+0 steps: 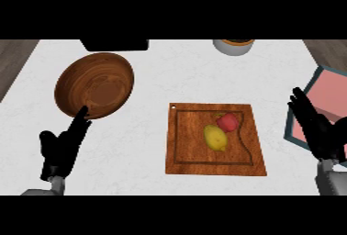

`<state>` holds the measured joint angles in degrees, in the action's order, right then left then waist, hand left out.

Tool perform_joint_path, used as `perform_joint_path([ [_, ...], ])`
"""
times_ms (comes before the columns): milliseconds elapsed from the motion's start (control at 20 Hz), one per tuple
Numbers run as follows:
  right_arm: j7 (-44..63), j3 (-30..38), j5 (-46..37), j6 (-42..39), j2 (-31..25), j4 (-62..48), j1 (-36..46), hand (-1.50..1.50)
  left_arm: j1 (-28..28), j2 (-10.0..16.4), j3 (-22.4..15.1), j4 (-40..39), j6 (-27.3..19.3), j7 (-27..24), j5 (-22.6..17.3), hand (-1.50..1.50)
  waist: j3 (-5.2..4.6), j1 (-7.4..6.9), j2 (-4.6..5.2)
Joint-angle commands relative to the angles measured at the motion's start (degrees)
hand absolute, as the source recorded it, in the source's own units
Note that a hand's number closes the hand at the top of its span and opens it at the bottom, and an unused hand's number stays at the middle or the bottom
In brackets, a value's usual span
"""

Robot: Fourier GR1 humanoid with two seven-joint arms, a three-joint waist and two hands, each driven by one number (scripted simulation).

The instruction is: Pick the lemon from the cutting board and place it in the cardboard box

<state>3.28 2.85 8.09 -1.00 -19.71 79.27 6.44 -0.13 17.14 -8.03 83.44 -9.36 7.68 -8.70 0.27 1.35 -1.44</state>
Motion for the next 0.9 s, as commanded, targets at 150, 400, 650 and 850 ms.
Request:
perform_joint_path([
  [150,-4.5,1.8,4.5,-6.6,-3.9,12.0,10.3,-1.5,-6.3,5.5,-1.8,6.3,4.7,-6.5,4.9,0.0,-0.32,-1.1,0.48],
  [400,-10.6,1.2,-3.1,-13.6,-14.7,10.8,12.0,-1.5,-10.9,8.4,-2.6,8.1,10.3,-9.2,5.2,0.0,-0.25,-1.2,1.42],
  [650,-29.6,-1.6,-12.6,-15.2,-15.7,4.9,11.4,-1.5,-11.9,8.1,-2.0,5.8,12.1,-12.5,5.4,0.0,-0.2,-2.01,1.79],
  [850,-31.0,-7.5,-21.9,-12.7,-16.7,9.5,12.1,-1.5,-12.2,7.2,-1.9,5.3,11.7,-11.5,6.0,0.0,-0.27,-1.79,1.51],
])
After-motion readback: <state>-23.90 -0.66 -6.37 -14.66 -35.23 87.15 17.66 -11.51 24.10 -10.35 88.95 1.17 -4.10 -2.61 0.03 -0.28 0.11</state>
